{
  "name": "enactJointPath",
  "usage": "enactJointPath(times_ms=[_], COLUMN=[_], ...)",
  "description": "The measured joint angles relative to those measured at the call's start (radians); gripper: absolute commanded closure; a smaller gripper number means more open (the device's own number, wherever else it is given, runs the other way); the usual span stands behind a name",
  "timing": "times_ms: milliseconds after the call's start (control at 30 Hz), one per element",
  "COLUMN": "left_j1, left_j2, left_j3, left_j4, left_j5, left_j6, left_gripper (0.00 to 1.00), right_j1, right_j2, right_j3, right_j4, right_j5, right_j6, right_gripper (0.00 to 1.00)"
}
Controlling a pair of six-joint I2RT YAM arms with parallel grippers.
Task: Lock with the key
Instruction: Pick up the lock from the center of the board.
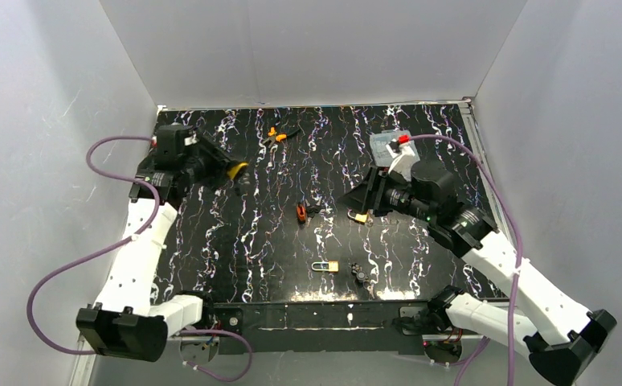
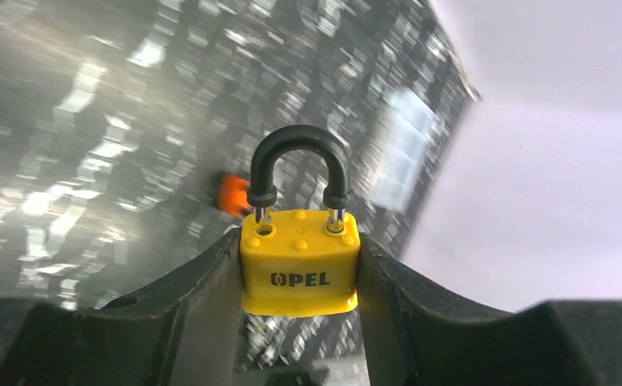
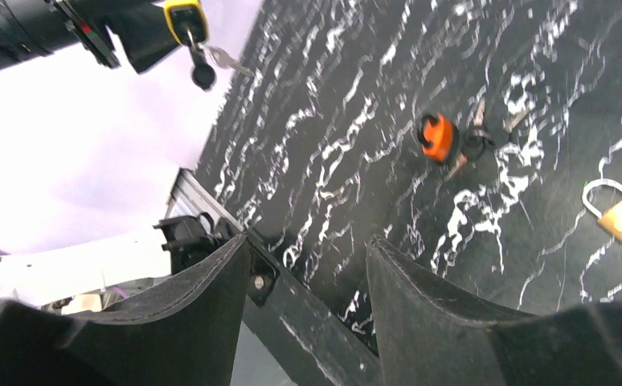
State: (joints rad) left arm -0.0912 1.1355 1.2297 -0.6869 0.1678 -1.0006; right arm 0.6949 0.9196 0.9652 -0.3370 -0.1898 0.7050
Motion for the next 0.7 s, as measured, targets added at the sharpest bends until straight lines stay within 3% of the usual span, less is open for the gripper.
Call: enactJointPath(times_ms=[367,700], left_j1=[-0.45,-0.667], left_j2=[0.108,0.183], left_j3=[0.179,0.263], left_j4=[0.058,0.082], left_j5=[-0.087,-0.226], left_j6=[-0.195,-0.348], left_gripper=[1.0,1.0], right_j1=[0.015,0.092], right_j2=[-0.054,-0.019], right_j3=[0.005,0.02], right_j4=[0.147,0.233], right_j5=[0.077,0.165], right_j6=[-0.049,-0.113], right_gripper=[0.34,0.28])
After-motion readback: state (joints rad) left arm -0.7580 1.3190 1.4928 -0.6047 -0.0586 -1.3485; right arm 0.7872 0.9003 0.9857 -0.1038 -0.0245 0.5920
